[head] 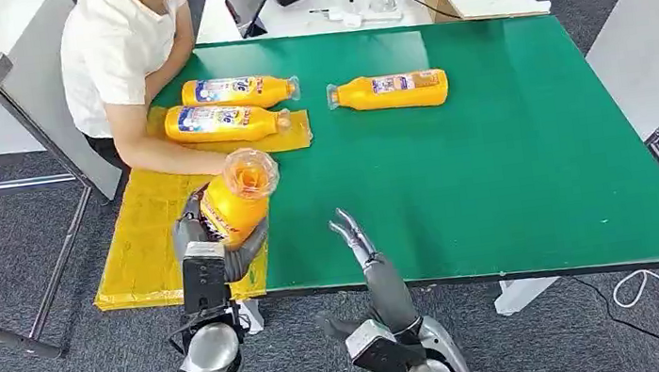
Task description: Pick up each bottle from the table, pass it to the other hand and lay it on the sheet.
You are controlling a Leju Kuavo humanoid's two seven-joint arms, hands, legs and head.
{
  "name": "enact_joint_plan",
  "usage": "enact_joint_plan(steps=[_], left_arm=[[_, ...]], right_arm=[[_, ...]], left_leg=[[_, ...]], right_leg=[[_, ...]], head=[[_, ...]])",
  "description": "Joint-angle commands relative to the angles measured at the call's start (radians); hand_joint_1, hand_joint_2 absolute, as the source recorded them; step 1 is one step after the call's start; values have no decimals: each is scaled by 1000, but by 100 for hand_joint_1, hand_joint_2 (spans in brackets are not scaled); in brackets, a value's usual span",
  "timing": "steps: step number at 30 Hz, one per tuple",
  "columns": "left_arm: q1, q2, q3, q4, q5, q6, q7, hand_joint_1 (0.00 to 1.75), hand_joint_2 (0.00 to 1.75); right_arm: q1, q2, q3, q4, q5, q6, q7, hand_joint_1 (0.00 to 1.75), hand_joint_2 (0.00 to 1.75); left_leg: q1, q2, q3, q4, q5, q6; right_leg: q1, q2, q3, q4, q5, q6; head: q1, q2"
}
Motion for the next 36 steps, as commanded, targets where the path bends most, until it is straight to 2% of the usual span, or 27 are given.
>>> enact_joint_plan(steps=[1, 2, 5, 7, 10, 12, 17, 19, 23, 25, 26, 28, 32, 36], left_arm=[[-51, 5, 45, 101, -10, 9, 3, 175, 175], [-51, 5, 45, 101, -10, 9, 3, 175, 175], [-35, -68, 221, 110, -412, 10, 61, 175, 175], [-73, -68, 250, 166, -570, 10, 132, 175, 175], [-216, -14, 180, 393, -680, -28, 283, 175, 175], [-295, -4, 147, 522, -731, -86, 356, 175, 175], [-414, -5, 154, 763, -710, -189, 419, 175, 175], [-455, 21, 111, 854, -811, -168, 529, 175, 175], [-448, 21, 150, 886, -780, -208, 512, 175, 175], [-444, 21, 150, 886, -780, -205, 511, 175, 175], [-444, 21, 150, 886, -780, -205, 511, 175, 175], [-444, 21, 150, 886, -780, -205, 511, 175, 175], [-446, 30, 155, 916, -790, -277, 546, 175, 175], [-432, 21, 180, 933, -764, -324, 524, 175, 175]], right_arm=[[13, 0, -23, -46, 3, -3, 7, 0, 0], [13, 0, -23, -46, 3, -3, 7, 0, 0], [28, 35, -52, -111, -52, -93, -28, 0, 0], [28, 40, -52, -163, -71, -103, -15, 0, 0], [2, 38, -45, -169, -95, -54, 13, 0, 0], [-12, 46, -52, -137, -115, -18, 16, 0, 0], [-40, 71, -64, -47, -126, 15, -8, 0, 0], [-59, 83, -61, -4, -102, -19, -34, 0, 0], [-52, 86, -66, 17, -110, -18, -31, 0, 0], [-50, 85, -66, 18, -111, -18, -31, 0, 0], [-50, 85, -66, 18, -111, -18, -31, 0, 0], [-50, 85, -66, 18, -111, -18, -31, 0, 0], [-44, 86, -64, 27, -127, -1, -33, 0, 0], [-40, 93, -75, 36, -144, -27, -65, 0, 0]], left_leg=[[1, 0, 4, 0, -2, -1], [1, 0, 6, 0, -3, -2], [0, 1, 2, 0, -1, -1], [0, 1, 2, 0, -2, -1], [0, -2, 3, 0, 0, -1], [1, -3, 4, -1, 0, -2], [0, -1, 2, -1, 2, -1], [1, 1, 4, -1, 1, -1], [1, 2, 4, -1, 1, -1], [2, 2, 9, -1, -1, -3], [1, 0, 3, -1, 1, -1], [1, 1, 4, -1, 0, -1], [0, 1, 3, -1, 1, -1], [1, 3, 6, -1, 0, -2]], right_leg=[[1, 0, 4, -1, -1, -2], [1, 0, 7, -1, -3, -3], [0, 1, 2, 0, -1, -2], [1, 1, 2, 0, -1, -2], [1, -2, 3, 0, -1, -2], [1, -3, 5, 0, -1, -2], [0, -1, 2, 0, 1, -1], [1, 0, 4, 0, 0, -2], [1, 1, 4, 0, 1, -2], [2, 1, 9, 0, -2, -4], [1, 1, 4, 0, 0, -1], [1, 1, 4, 0, 0, -2], [1, 1, 3, 0, 0, -2], [1, 3, 5, 0, 0, -3]], head=[[0, 0], [0, 0], [0, 0], [0, 0], [0, 0], [0, 0], [0, 0], [0, 0], [0, 0], [0, 0], [0, 0], [0, 0], [0, 0], [0, 0]])
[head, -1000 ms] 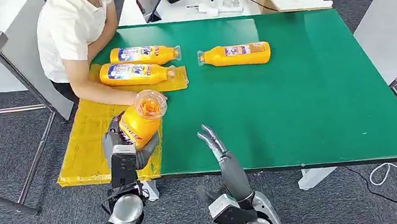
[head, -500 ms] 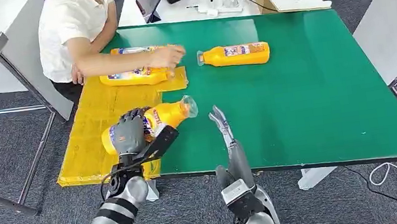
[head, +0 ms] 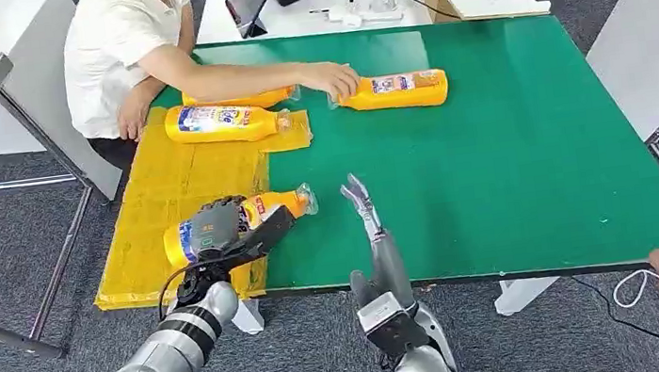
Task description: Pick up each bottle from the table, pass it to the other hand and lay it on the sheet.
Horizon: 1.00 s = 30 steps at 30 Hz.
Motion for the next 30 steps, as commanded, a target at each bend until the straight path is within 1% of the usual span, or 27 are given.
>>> enact_joint_plan(steps=[1, 2, 3, 5, 8, 10, 13, 14, 16, 17, 18, 19, 21, 23, 24, 28, 30], left_arm=[[-30, 22, 33, 148, 22, -77, -5, 175, 175], [-30, 22, 33, 148, 22, -77, -5, 175, 175], [-30, 22, 33, 148, 22, -77, -5, 175, 175], [-31, 18, 31, 156, 22, -98, -5, 175, 175], [-32, 16, 30, 156, 22, -112, -1, 175, 175], [-34, 16, 29, 157, 21, -118, 0, 175, 175], [-37, 17, 18, 165, 8, -175, 20, 175, 175], [-35, 17, 18, 164, 8, -189, 22, 101, 175], [-34, 17, 11, 169, 2, -219, 24, 7, 175], [-32, 14, 22, 167, 16, -247, 21, 0, 175], [-30, 10, 36, 167, 31, -256, 26, 0, 175], [-28, 8, 37, 168, 34, -261, 25, 0, 0], [-30, 1, 72, 163, 84, -322, -20, 0, 0], [-30, -3, 98, 157, 126, -350, -61, 0, 0], [-27, -7, 126, 151, 177, -396, -127, 0, 0], [-12, -11, 130, 123, 246, -436, -227, 0, 0], [0, -16, 157, 111, 315, -465, -274, 0, 0]], right_arm=[[-29, 4, -25, 96, -25, -17, -35, 0, 0], [-29, 4, -25, 96, -25, -17, -35, 0, 0], [-29, 4, -25, 96, -25, -17, -35, 0, 0], [-31, 2, -26, 95, -25, -16, -35, 0, 0], [-34, 1, -28, 95, -25, -15, -35, 0, 0], [-34, 1, -28, 95, -25, -15, -35, 0, 0], [-44, 1, -33, 105, -27, -11, -34, 0, 0], [-47, 1, -36, 109, -28, -10, -34, 0, 0], [-52, -1, -43, 124, -32, -7, -34, 0, 0], [-56, 3, -51, 141, -34, -10, -35, 0, 0], [-57, 4, -55, 150, -34, -10, -36, 0, 0], [-57, 5, -57, 153, -35, -12, -37, 0, 0], [-63, 8, -61, 174, -35, -15, -43, 0, 0], [-66, 10, -64, 188, -40, -17, -50, 0, 0], [-64, 9, -68, 185, -64, -13, -52, 0, 0], [-71, -4, -46, 178, -96, -22, -52, 0, 0], [-73, -9, -29, 184, -96, -29, -52, 0, 0]], left_leg=[[1, 3, 5, -1, -1, -1], [2, 4, 11, -2, -3, -3], [1, 4, 8, -2, -2, -2], [0, 3, 7, -2, -1, -1], [1, 3, 11, -1, -2, -2], [0, 2, 8, -1, -1, -1], [1, 4, 12, -1, -2, -2], [1, 3, 11, -2, -1, -1], [1, 3, 11, -2, -1, -1], [0, 4, 12, -2, -1, -1], [0, 4, 12, -2, -1, -1], [1, 5, 14, -3, -2, -2], [0, 2, 12, -2, -1, -1], [0, 2, 14, -2, -1, -1], [0, 2, 14, -2, -1, -1], [1, 1, 16, -3, 0, -2], [0, -2, 17, -2, 0, -1]], right_leg=[[1, 3, 4, -1, 0, -2], [2, 4, 10, -2, -1, -4], [1, 3, 6, -1, -1, -3], [0, 2, 5, 0, 0, -2], [1, 3, 8, 0, -1, -3], [0, 2, 6, 0, 0, -1], [1, 3, 9, 0, 0, -3], [1, 3, 8, 0, 0, -2], [1, 3, 9, 0, 0, -2], [1, 3, 10, -1, 0, -2], [0, 3, 10, 0, 0, -2], [1, 4, 12, -1, 0, -3], [0, 1, 11, 0, -1, -2], [1, 2, 12, -1, 0, -2], [0, 2, 13, 0, 0, -2], [1, 2, 15, -1, 0, -3], [0, -1, 17, -1, -1, -2]], head=[[0, 0], [0, 0], [0, 0], [0, 0], [0, 0], [0, 0], [0, 0], [0, 0], [0, 0], [0, 0], [0, 0], [0, 0], [1, 0], [0, 0], [0, 0], [0, 0], [0, 0]])
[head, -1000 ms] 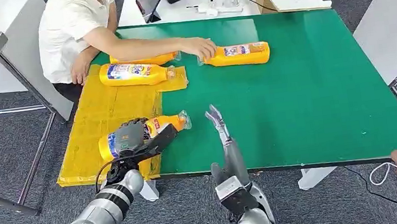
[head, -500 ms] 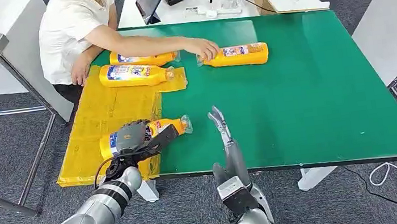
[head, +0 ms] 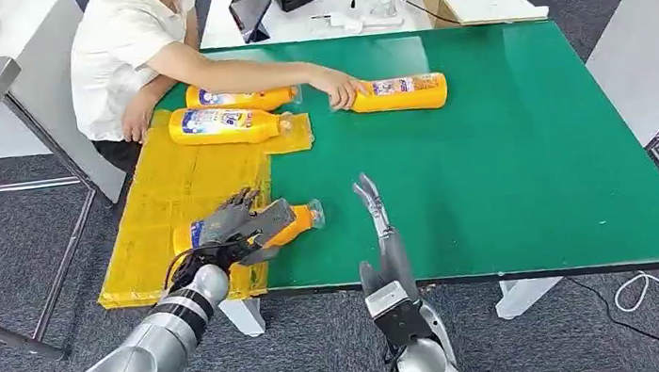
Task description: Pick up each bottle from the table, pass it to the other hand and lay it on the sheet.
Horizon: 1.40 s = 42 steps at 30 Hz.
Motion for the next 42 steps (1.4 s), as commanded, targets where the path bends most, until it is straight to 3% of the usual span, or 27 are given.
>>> enact_joint_plan(steps=[1, 8, 14, 17, 18, 22, 23, 26, 31, 42], left_arm=[[68, -14, 100, 24, 155, -104, -152, 0, 0], [145, -40, 107, -123, 449, -127, -359, 0, 0], [195, -27, 27, -259, 622, -121, -367, 0, 0], [229, -30, 12, -342, 729, -64, -383, 0, 0], [261, -33, -9, -414, 779, 7, -384, 0, 175], [360, -34, -100, -598, 858, 169, -415, 0, 175], [383, -36, -125, -630, 875, 199, -422, 0, 175], [397, -30, -157, -651, 888, 222, -414, 0, 175], [480, -86, -228, -681, 982, 374, -514, 0, 175], [457, -70, -275, -656, 1072, 398, -532, 0, 175]], right_arm=[[-51, -23, 21, 95, -36, -18, -4, 0, 0], [-32, -60, 39, 78, -72, -38, -4, 0, 0], [-19, -85, 44, 16, -85, -40, -4, 0, 0], [13, -84, -1, -42, -132, 16, -4, 0, 0], [44, -73, -51, -85, -188, 74, -4, 0, 0], [119, -74, -133, -189, -260, 192, 29, 0, 0], [134, -74, -147, -203, -268, 208, 37, 0, 175], [144, -74, -158, -212, -268, 219, 39, 0, 175], [197, -102, -230, -259, -272, 188, 66, 0, 175], [193, -101, -264, -249, -288, 207, 83, 0, 175]], left_leg=[[1, 3, 4, -2, 0, -1], [0, 2, 6, -2, 0, -1], [1, 3, 3, 0, -2, -2], [1, 2, 1, 0, -2, -2], [0, 1, -2, 0, 0, -1], [2, 1, 0, 2, -4, -2], [0, 0, -5, 0, -1, -1], [0, -1, -6, 0, -2, -1], [0, -2, -7, 0, -2, 0], [0, 1, -10, 0, -1, 0]], right_leg=[[1, 2, 4, -2, 1, -2], [0, 2, 6, -2, 0, -1], [2, 2, 3, -1, -1, -3], [2, 1, 1, -1, -1, -3], [0, 0, -2, 0, 0, -1], [2, -1, 0, 0, -4, -3], [1, -1, -5, 0, -2, -1], [0, -2, -6, 0, -2, -1], [0, -3, -6, -1, -3, -1], [1, -1, -10, -1, 0, -1]], head=[[0, 0], [0, 0], [0, 0], [0, 0], [0, 0], [0, 0], [0, 0], [0, 0], [0, 0], [0, 0]])
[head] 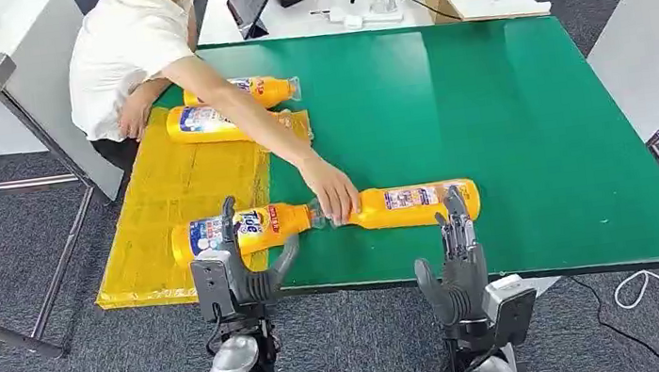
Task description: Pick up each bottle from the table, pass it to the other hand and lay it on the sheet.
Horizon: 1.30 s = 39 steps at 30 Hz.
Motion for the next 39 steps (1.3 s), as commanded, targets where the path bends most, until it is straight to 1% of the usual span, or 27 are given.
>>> enact_joint_plan(steps=[1, 2, 3, 4, 5, 6, 8, 9, 10, 12, 13, 14, 15, 16, 19, 20, 21, 22, 25, 29, 31, 32, 33, 35, 36, 37, 39], left_arm=[[-17, 20, -71, 15, 54, 6, -4, 0, 175], [-20, 26, -93, 18, 70, 8, -12, 0, 175], [-16, 22, -85, 11, 106, 28, -26, 0, 175], [-19, 25, -97, 12, 116, 32, -31, 0, 175], [-23, 31, -114, 3, 99, 57, -52, 0, 175], [-23, 33, -113, -18, 110, 67, -57, 0, 175], [-18, 38, -120, -59, 78, 106, -82, 0, 175], [-10, 41, -121, -93, 49, 132, -81, 0, 175], [-8, 47, -122, -109, 33, 134, -66, 0, 175], [1, 51, -111, -131, 19, 121, -46, 0, 175], [7, 51, -106, -133, 18, 114, -39, 0, 175], [14, 52, -105, -133, 17, 106, -37, 0, 175], [23, 57, -109, -133, 12, 92, -29, 0, 175], [27, 58, -112, -132, 8, 84, -25, 0, 175], [28, 58, -113, -131, 8, 82, -25, 0, 175], [28, 58, -113, -131, 8, 82, -25, 0, 175], [28, 58, -113, -131, 8, 82, -25, 0, 175], [28, 58, -113, -131, 8, 82, -25, 0, 175], [26, 58, -113, -132, 7, 82, -25, 0, 175], [26, 58, -113, -132, 7, 82, -25, 0, 175], [26, 58, -113, -132, 7, 82, -25, 0, 175], [26, 58, -113, -132, 7, 82, -25, 0, 175], [24, 60, -118, -128, -1, 80, -21, 0, 175], [33, 66, -123, -133, -29, 70, -11, 0, 175], [38, 72, -125, -140, -48, 67, -8, 0, 175], [41, 77, -127, -146, -62, 68, -6, 0, 175], [43, 83, -120, -156, -64, 56, -4, 0, 175]], right_arm=[[-8, -18, -67, 2, 4, -27, 11, 0, 0], [-27, -19, -73, 11, 97, -141, -27, 0, 0], [-38, -31, -75, 7, 128, -172, -28, 0, 0], [-44, -37, -67, 9, 184, -218, -36, 0, 0], [-56, -69, -32, 22, 316, -290, -50, 0, 0], [-62, -86, -15, 26, 335, -301, -49, 0, 175], [-64, -118, 16, 30, 403, -335, -64, 0, 175], [-68, -125, 21, 38, 413, -342, -57, 0, 175], [-74, -131, 22, 48, 433, -356, -52, 0, 175], [-95, -146, 31, 104, 561, -445, -23, 0, 175], [-102, -146, 30, 134, 576, -465, -11, 0, 175], [-109, -145, 31, 161, 584, -478, -6, 0, 175], [-125, -156, 44, 206, 644, -508, 14, 0, 175], [-134, -160, 50, 230, 665, -522, 26, 0, 175], [-137, -160, 51, 237, 665, -525, 25, 0, 175], [-137, -160, 51, 237, 665, -525, 25, 0, 175], [-137, -160, 51, 237, 665, -525, 25, 0, 175], [-137, -160, 51, 237, 665, -525, 25, 0, 175], [-137, -159, 51, 236, 665, -525, 25, 0, 175], [-137, -159, 51, 236, 665, -525, 25, 0, 175], [-137, -159, 51, 236, 665, -525, 25, 0, 175], [-137, -159, 51, 236, 665, -525, 25, 0, 175], [-141, -165, 54, 245, 706, -551, 42, 0, 175], [-176, -196, 79, 311, 823, -561, 122, 0, 175], [-186, -195, 44, 339, 910, -561, 132, 0, 175], [-199, -193, 34, 375, 915, -561, 119, 0, 175], [-208, -191, 2, 415, 1004, -561, 131, 0, 175]], left_leg=[[1, 0, 4, -1, -2, -2], [2, 1, 7, 0, -3, -2], [1, 1, 3, -1, -1, -1], [1, 1, 5, 0, -2, -2], [2, 1, 7, 0, -3, -2], [0, 1, 3, -1, -1, -1], [1, 2, 5, 0, -2, -1], [1, 2, 3, 0, -1, -1], [1, 2, 5, 0, -2, -1], [1, 2, 3, 0, -1, -1], [0, 1, 2, -1, -1, -1], [1, 2, 5, -1, -1, -1], [1, 2, 4, -1, -1, -1], [1, 5, 8, -2, -2, -2], [0, 2, 3, -1, -1, -1], [2, 4, 9, -2, -3, -3], [0, 2, 3, -2, -1, -1], [1, 2, 6, -1, -2, -2], [1, 2, 3, -1, -1, -1], [1, 2, 4, -1, -2, -1], [0, 1, 2, -1, 0, -1], [1, 2, 5, -1, -2, -2], [1, 2, 3, -1, -1, -1], [2, 3, 8, -1, -3, -3], [1, 2, 4, -1, -1, -1], [1, 3, 6, -1, -2, -2], [0, 2, 4, -2, -1, -1]], right_leg=[[1, 0, 4, 0, -2, -2], [2, 0, 7, -1, -3, -4], [1, 0, 3, 0, -1, -2], [1, 0, 5, 0, -2, -2], [2, 1, 7, 0, -3, -3], [0, 0, 3, 0, -1, -1], [1, 1, 5, -1, -1, -2], [1, 2, 3, 0, -1, -1], [1, 2, 5, -1, -2, -2], [1, 2, 3, -1, 0, -2], [0, 1, 2, -1, 0, -1], [1, 2, 5, -1, 0, -2], [1, 2, 4, -2, 0, -2], [2, 5, 8, -3, 0, -3], [1, 2, 3, -1, 0, -1], [2, 4, 9, -3, -2, -4], [1, 1, 4, -1, 0, -2], [1, 2, 6, -1, -1, -3], [1, 1, 3, -1, 0, -1], [1, 2, 5, -1, -1, -2], [0, 1, 2, -1, 0, -1], [1, 2, 6, -1, -1, -2], [1, 2, 4, -1, 0, -2], [2, 3, 8, -1, -2, -4], [1, 2, 4, -1, 0, -2], [1, 3, 6, -2, -1, -3], [0, 2, 4, -2, 0, -1]], head=[[0, 0], [0, 0], [0, 0], [0, 0], [0, 0], [0, 0], [0, 0], [0, 0], [0, 0], [0, 0], [0, 0], [0, 0], [0, 0], [0, 0], [0, 0], [0, 0], [0, 0], [0, 0], [0, 0], [0, 0], [0, 0], [0, 0], [0, 0], [0, 0], [0, 0], [0, 0], [0, 0]])
